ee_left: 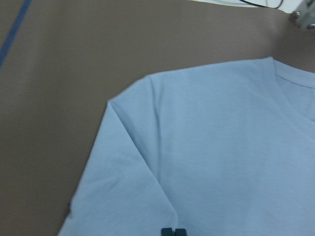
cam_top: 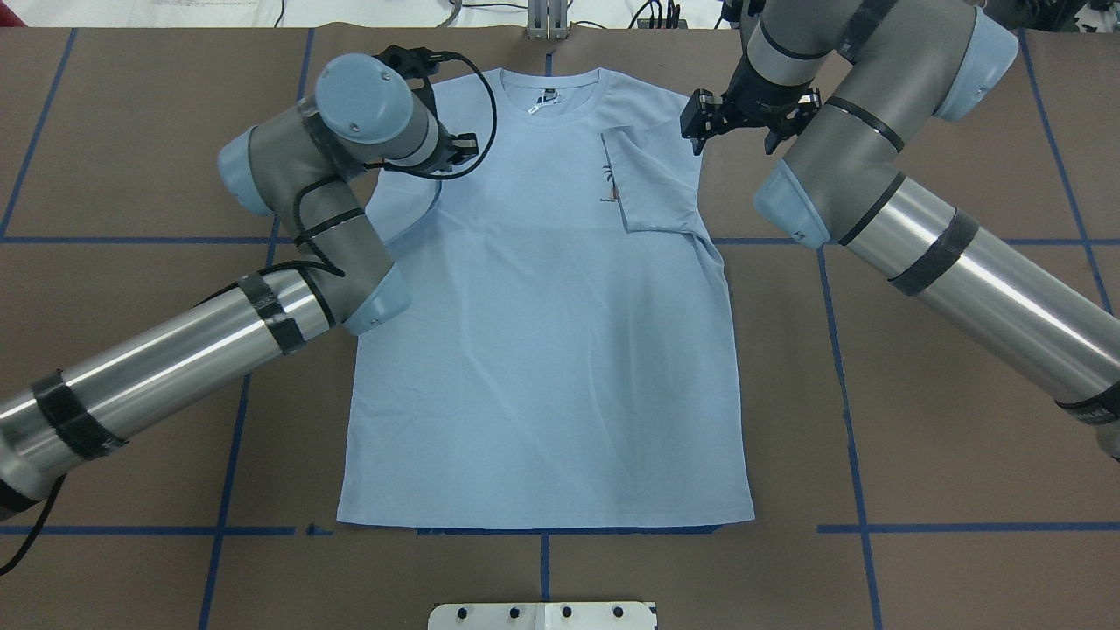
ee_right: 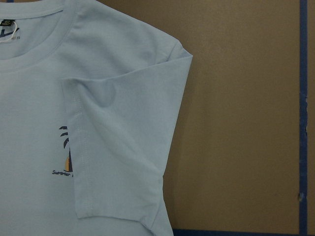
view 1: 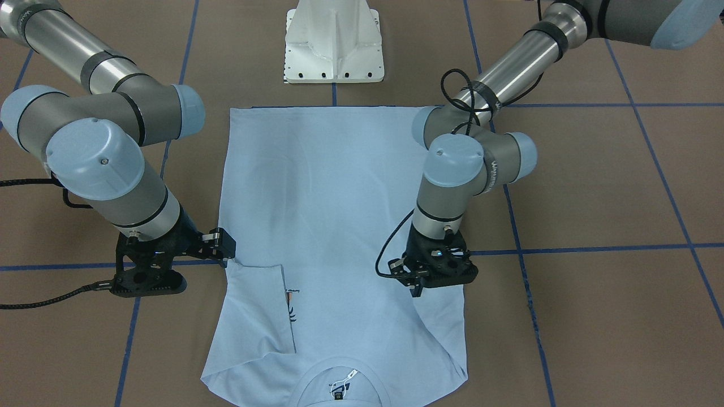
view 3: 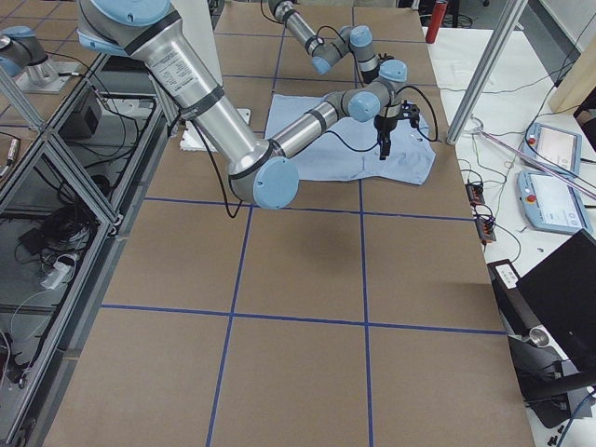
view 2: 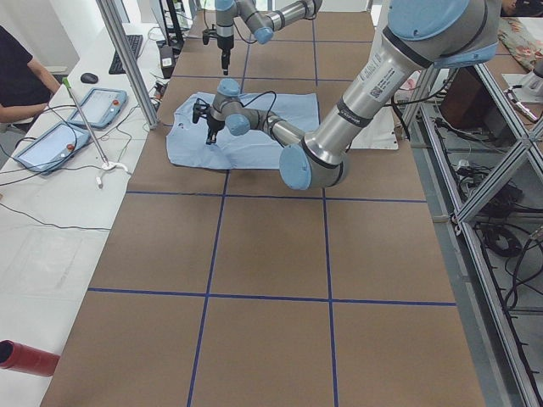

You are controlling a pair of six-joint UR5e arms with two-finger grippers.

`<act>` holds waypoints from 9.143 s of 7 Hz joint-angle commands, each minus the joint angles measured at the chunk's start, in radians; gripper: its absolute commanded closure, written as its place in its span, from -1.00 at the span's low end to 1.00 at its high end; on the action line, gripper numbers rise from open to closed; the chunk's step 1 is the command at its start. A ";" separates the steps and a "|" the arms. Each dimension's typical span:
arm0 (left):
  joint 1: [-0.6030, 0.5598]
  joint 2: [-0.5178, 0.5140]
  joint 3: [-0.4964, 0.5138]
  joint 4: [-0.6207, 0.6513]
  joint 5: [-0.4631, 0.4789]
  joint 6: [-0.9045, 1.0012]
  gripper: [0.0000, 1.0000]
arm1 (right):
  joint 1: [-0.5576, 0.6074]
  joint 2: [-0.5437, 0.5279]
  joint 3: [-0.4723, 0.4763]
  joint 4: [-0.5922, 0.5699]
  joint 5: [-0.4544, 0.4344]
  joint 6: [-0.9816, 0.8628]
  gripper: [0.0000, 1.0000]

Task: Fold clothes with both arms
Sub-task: 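Reach the left gripper to the sleeve nearest it and grasp it, then fold the sleeve inward onto the shirt body with the left gripper, then release the sleeves and move both grippers toward the shirt hem corners, then position both grippers at the hem corners nearest the robot and grasp them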

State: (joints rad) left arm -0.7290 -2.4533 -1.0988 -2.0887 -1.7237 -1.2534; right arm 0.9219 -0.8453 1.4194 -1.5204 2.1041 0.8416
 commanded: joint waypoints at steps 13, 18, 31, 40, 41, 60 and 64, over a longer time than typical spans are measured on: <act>0.004 -0.093 0.137 -0.244 0.064 -0.046 -1.00 | 0.002 -0.011 -0.025 0.042 0.008 0.010 -1.00; 0.002 0.308 -0.588 0.184 -0.065 0.044 -1.00 | -0.243 -0.323 0.400 0.155 -0.172 0.342 -1.00; 0.016 0.436 -0.869 0.300 -0.063 0.068 -1.00 | -0.689 -0.647 0.595 0.295 -0.388 0.557 -0.52; 0.019 0.448 -0.866 0.302 -0.068 0.057 -1.00 | -0.686 -0.649 0.598 0.298 -0.366 0.565 1.00; 0.020 0.506 -0.875 0.300 -0.120 0.022 -1.00 | -0.672 -0.650 0.608 0.299 -0.371 0.565 1.00; 0.540 0.674 -0.950 0.427 0.122 -0.521 1.00 | -0.632 -0.652 0.670 0.307 -0.395 0.593 1.00; 0.559 0.703 -1.152 0.527 0.125 -0.503 1.00 | -0.630 -0.722 0.749 0.306 -0.279 0.646 1.00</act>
State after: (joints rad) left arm -0.1808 -1.7546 -2.1730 -1.6165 -1.5991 -1.7697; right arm 0.2920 -1.5388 2.1353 -1.2137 1.7548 1.4705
